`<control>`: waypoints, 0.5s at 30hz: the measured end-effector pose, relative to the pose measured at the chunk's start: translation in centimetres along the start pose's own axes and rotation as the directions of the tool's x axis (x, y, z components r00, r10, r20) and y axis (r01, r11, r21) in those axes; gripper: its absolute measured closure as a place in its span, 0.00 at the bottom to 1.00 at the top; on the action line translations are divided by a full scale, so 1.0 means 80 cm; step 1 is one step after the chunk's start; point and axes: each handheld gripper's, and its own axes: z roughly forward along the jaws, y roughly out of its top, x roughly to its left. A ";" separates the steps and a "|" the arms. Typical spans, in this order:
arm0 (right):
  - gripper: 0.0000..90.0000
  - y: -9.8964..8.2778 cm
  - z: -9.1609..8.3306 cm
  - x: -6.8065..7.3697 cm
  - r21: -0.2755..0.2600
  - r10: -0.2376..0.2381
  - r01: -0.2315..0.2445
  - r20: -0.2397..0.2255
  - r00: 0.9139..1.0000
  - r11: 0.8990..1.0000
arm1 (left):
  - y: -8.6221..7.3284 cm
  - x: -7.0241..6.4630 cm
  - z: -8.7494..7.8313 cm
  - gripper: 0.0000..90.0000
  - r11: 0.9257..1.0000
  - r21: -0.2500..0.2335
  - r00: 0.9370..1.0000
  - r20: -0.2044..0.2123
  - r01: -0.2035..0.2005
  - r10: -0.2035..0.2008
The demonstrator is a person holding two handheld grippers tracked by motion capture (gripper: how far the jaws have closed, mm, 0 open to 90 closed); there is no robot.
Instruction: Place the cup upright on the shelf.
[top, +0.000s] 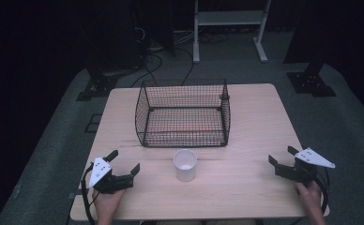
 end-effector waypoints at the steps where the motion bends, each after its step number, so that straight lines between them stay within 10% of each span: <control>1: 0.14 0.000 0.000 0.000 0.000 -0.001 0.001 0.000 1.000 1.000 | 0.001 -0.001 0.000 0.03 1.000 -0.002 1.000 0.002 -0.001 0.001; 15: 0.15 0.000 0.000 0.000 0.001 0.000 0.000 -0.002 1.000 1.000 | 0.007 -0.008 0.000 0.03 1.000 -0.017 0.999 0.037 -0.014 0.015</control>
